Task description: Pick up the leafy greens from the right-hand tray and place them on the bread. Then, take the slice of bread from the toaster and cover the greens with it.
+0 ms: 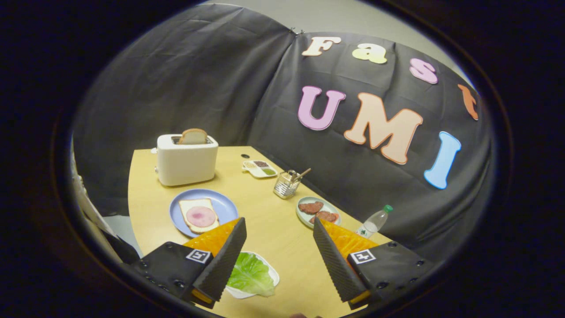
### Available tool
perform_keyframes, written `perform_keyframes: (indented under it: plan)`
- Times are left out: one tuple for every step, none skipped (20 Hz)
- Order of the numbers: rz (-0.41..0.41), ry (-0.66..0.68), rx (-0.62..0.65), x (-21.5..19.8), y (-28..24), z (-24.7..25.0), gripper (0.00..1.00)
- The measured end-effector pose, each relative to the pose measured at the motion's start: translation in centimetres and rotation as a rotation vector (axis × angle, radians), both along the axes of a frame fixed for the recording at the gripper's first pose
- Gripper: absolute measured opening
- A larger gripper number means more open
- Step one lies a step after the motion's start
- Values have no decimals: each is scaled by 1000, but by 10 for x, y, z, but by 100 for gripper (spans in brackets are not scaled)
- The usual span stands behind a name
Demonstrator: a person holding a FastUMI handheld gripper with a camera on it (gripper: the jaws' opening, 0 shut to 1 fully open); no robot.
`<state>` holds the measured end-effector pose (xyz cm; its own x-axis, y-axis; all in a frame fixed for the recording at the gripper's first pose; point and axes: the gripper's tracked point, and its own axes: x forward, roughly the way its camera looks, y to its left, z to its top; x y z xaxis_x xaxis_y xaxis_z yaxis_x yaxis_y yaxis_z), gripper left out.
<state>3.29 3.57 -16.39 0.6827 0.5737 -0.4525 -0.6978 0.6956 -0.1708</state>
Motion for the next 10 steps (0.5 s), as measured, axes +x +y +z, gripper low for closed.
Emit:
perform_keyframes:
  plan:
    - [16,11,-11,1,1,-5,100]
    - [28,23,-19,1,2,-11,100]
    - [40,37,-25,1,4,-15,99]
    - [53,48,-31,1,5,-21,99]
    - [64,59,-41,1,6,-25,99]
    - [79,76,-50,-1,7,-32,99]
    - [94,93,-63,-3,8,-39,99]
    - [113,108,-74,-5,9,-45,99]
    - [127,120,-89,-6,9,-51,98]
    - [143,134,-103,-8,10,-60,98]
